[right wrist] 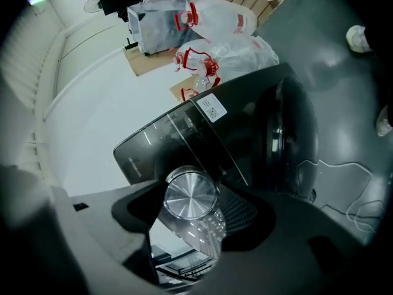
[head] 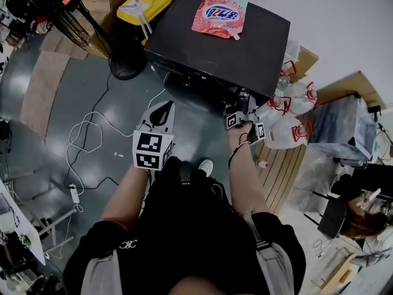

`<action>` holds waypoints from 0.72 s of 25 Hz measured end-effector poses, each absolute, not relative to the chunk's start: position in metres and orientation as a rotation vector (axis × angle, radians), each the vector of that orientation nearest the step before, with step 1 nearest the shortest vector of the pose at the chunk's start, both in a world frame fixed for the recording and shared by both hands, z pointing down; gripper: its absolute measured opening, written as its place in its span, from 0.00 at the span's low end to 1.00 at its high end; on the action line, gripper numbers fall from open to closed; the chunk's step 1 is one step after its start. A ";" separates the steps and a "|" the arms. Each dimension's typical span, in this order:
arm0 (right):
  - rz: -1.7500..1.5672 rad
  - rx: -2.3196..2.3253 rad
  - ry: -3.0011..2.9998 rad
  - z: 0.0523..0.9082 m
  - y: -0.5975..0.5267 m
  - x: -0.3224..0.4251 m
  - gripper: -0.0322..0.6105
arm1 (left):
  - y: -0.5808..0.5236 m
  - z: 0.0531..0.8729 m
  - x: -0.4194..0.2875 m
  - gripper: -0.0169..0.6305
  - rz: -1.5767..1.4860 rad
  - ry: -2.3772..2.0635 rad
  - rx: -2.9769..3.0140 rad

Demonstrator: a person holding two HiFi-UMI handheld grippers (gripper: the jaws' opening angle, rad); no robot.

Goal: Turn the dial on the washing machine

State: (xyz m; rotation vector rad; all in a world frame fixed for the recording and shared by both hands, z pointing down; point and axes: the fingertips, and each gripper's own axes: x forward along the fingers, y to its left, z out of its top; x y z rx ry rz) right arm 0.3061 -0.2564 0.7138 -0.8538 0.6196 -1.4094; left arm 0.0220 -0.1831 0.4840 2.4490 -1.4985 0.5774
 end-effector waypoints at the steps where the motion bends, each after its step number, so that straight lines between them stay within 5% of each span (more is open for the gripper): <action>1: -1.411 -0.862 0.626 0.714 -0.256 0.306 0.48 | -0.183 0.484 0.022 0.02 0.574 -1.498 2.451; 11: -1.406 -1.055 0.728 0.711 -0.252 0.310 0.49 | -0.183 0.482 0.022 0.02 0.556 -1.493 2.456; 18: -1.266 -1.773 1.414 0.694 -0.258 0.308 0.51 | -0.185 0.480 0.021 0.02 0.549 -1.496 2.455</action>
